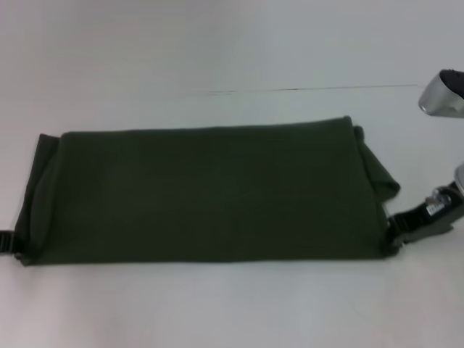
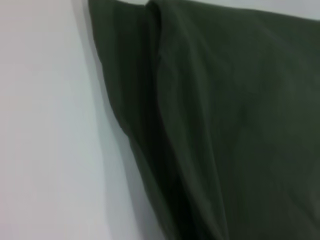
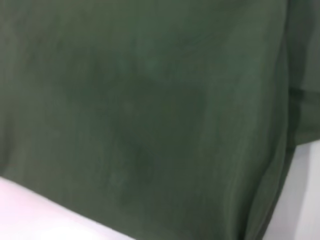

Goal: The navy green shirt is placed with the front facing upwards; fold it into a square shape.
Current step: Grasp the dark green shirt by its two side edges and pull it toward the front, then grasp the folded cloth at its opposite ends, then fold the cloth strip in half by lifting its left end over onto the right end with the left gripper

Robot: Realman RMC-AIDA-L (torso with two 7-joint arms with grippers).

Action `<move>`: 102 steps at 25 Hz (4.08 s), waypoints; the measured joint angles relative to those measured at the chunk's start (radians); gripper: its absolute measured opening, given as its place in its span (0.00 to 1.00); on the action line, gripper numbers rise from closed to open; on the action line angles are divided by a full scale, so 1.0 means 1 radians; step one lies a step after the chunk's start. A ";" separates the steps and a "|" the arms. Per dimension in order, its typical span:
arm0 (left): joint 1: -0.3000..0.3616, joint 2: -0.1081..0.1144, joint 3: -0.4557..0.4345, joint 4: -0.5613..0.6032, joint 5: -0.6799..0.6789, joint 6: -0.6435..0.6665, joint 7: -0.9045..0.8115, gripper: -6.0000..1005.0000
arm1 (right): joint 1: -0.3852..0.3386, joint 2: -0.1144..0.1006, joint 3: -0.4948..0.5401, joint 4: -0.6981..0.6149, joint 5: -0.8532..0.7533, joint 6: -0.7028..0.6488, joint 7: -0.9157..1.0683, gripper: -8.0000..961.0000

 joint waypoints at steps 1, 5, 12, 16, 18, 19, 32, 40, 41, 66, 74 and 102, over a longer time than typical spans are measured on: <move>0.000 0.001 0.000 0.006 0.005 0.017 -0.001 0.06 | -0.005 -0.001 -0.001 -0.007 0.000 -0.032 -0.006 0.04; 0.003 0.006 -0.003 0.039 0.038 0.094 -0.011 0.07 | -0.024 -0.007 -0.013 -0.016 -0.002 -0.123 -0.026 0.04; -0.001 0.016 -0.004 0.074 0.097 0.278 -0.008 0.07 | -0.067 -0.011 -0.034 -0.016 -0.044 -0.229 -0.059 0.04; -0.010 0.023 -0.001 0.077 0.105 0.359 -0.002 0.07 | -0.079 -0.014 -0.034 -0.016 -0.052 -0.268 -0.081 0.04; -0.014 0.025 0.001 0.078 0.109 0.379 0.000 0.08 | -0.080 -0.012 -0.034 -0.016 -0.053 -0.287 -0.096 0.05; -0.015 0.025 0.001 0.078 0.109 0.379 0.000 0.08 | -0.080 -0.010 -0.034 -0.016 -0.053 -0.289 -0.101 0.05; -0.014 0.025 -0.002 0.078 0.111 0.347 -0.019 0.09 | -0.071 -0.013 -0.034 -0.025 -0.075 -0.327 -0.097 0.08; -0.010 0.024 0.017 0.091 0.113 0.336 -0.058 0.13 | -0.071 -0.017 -0.024 -0.112 -0.076 -0.393 -0.097 0.29; -0.009 0.024 0.014 0.094 0.113 0.336 -0.061 0.17 | -0.071 -0.022 -0.021 -0.116 -0.074 -0.400 -0.097 0.34; -0.062 0.080 -0.213 -0.085 -0.050 0.268 -0.018 0.80 | -0.174 0.051 0.277 0.148 0.554 -0.237 -0.759 0.90; -0.084 0.071 -0.154 -0.189 -0.072 0.177 -0.033 0.84 | -0.193 0.072 0.278 0.246 0.641 -0.048 -0.856 0.90; -0.098 0.070 -0.070 -0.164 -0.005 0.095 -0.089 0.83 | -0.208 0.072 0.058 0.260 0.656 0.007 -1.149 0.90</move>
